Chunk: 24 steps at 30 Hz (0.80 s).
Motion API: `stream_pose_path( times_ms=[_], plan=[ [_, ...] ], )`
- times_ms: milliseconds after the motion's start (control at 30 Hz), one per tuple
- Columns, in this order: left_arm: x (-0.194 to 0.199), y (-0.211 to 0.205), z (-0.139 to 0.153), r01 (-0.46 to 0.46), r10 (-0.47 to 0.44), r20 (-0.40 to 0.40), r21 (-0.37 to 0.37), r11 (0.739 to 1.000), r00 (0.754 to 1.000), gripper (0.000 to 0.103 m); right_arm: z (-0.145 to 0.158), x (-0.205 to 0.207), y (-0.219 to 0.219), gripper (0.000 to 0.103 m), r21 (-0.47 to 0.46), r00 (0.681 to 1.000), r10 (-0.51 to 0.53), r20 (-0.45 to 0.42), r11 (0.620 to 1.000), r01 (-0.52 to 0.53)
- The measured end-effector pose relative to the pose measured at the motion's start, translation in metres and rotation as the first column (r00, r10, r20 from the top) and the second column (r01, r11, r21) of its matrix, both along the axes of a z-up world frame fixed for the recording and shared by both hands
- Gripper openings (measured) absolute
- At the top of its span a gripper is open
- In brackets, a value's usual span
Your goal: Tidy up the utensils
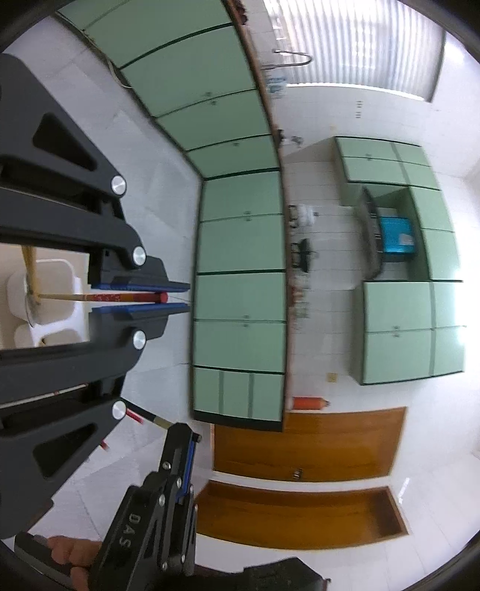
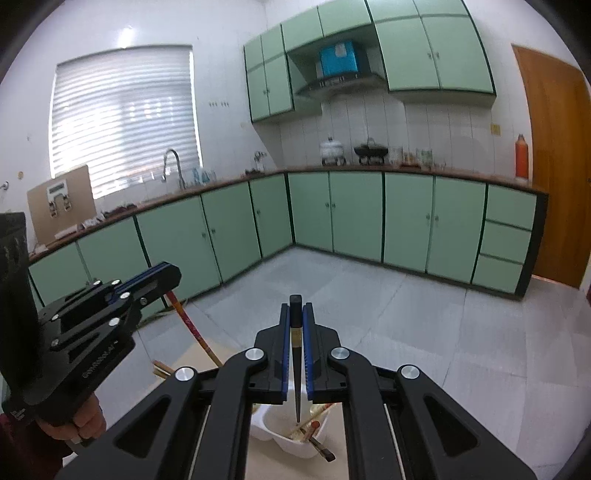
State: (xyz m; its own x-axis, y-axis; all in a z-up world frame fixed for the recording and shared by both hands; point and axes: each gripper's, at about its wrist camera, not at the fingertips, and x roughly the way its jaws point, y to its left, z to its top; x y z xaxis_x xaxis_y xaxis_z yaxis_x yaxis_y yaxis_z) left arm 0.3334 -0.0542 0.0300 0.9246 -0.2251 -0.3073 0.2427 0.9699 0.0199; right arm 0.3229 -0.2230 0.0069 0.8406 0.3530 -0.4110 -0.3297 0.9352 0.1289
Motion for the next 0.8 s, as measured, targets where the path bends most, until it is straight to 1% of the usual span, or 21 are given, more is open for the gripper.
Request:
stream_pose_path(
  times_ms=[100,167,233,267,300,333,367,400,467,533,567,600,633,667,700,733,800],
  plan=[
    [0.015,0.008,-0.019,0.001,0.000,-0.072,0.007,1.000,0.997,0.006,-0.015,0.006,0.003,0.007,-0.016,0.999,0.013,-0.043,1.000,-0.014],
    [0.022,0.014,-0.033,-0.005,0.006,-0.123,0.006,1.000,0.992,0.007,-0.022,0.006,0.003,0.007,-0.020,0.999,0.009,-0.052,1.000,-0.010],
    [0.025,0.021,-0.040,-0.007,0.008,-0.156,0.003,1.000,0.988,0.013,-0.025,0.003,0.001,0.009,-0.013,0.999,0.005,-0.047,1.000,-0.006],
    [0.027,0.024,-0.041,-0.009,0.009,-0.159,0.000,1.000,0.987,0.022,-0.024,0.000,0.000,0.011,-0.016,0.999,-0.002,-0.038,1.000,0.002],
    [0.025,0.027,-0.041,-0.011,0.010,-0.158,-0.004,1.000,0.987,0.030,-0.022,-0.004,-0.002,0.018,-0.023,1.000,-0.015,-0.024,1.000,0.014],
    [0.021,0.030,-0.039,-0.012,0.010,-0.152,-0.010,1.000,0.988,0.033,-0.021,-0.007,-0.004,0.026,-0.025,1.000,-0.023,-0.012,0.999,0.022],
    [0.018,0.032,-0.037,-0.014,0.011,-0.146,-0.015,1.000,0.989,0.038,-0.019,-0.012,-0.008,0.030,-0.023,0.999,-0.032,0.002,0.999,0.032],
    [0.012,0.036,-0.033,-0.017,0.014,-0.134,-0.022,1.000,0.991,0.046,-0.016,-0.020,-0.012,0.035,-0.014,0.999,-0.045,0.021,0.999,0.045],
    [0.000,0.041,-0.027,-0.033,0.029,-0.105,-0.033,0.999,0.994,0.057,-0.011,-0.033,-0.019,0.043,0.000,0.997,-0.066,0.044,0.998,0.066],
    [-0.016,0.047,-0.020,-0.045,0.041,-0.081,-0.048,0.998,0.996,0.066,-0.007,-0.047,-0.025,0.056,0.010,0.993,-0.092,0.067,0.996,0.092],
    [-0.022,0.047,-0.018,-0.048,0.044,-0.075,-0.051,0.998,0.996,0.072,-0.006,-0.057,-0.028,0.059,0.015,0.991,-0.105,0.079,0.994,0.105],
    [-0.030,0.048,-0.016,-0.053,0.049,-0.069,-0.053,0.997,0.996,0.078,-0.005,-0.064,-0.031,0.065,0.016,0.989,-0.117,0.087,0.993,0.116],
    [-0.040,0.050,-0.015,-0.064,0.060,-0.062,-0.053,0.997,0.996,0.081,-0.004,-0.070,-0.032,0.071,0.016,0.988,-0.127,0.093,0.992,0.126],
    [-0.047,0.050,-0.015,-0.068,0.065,-0.060,-0.055,0.996,0.996,0.085,-0.005,-0.079,-0.033,0.073,0.014,0.985,-0.137,0.102,0.991,0.136],
    [-0.055,0.050,-0.015,-0.066,0.063,-0.061,-0.060,0.996,0.996,0.088,-0.005,-0.089,-0.034,0.078,0.011,0.983,-0.144,0.110,0.990,0.144],
    [-0.065,0.051,-0.016,-0.063,0.059,-0.066,-0.065,0.996,0.996,0.088,-0.005,-0.094,-0.035,0.082,0.009,0.982,-0.151,0.112,0.988,0.151],
    [-0.081,0.050,-0.018,-0.059,0.055,-0.068,-0.067,0.996,0.996,0.090,-0.009,-0.110,-0.036,0.088,0.010,0.980,-0.167,0.110,0.986,0.167]
  ],
)
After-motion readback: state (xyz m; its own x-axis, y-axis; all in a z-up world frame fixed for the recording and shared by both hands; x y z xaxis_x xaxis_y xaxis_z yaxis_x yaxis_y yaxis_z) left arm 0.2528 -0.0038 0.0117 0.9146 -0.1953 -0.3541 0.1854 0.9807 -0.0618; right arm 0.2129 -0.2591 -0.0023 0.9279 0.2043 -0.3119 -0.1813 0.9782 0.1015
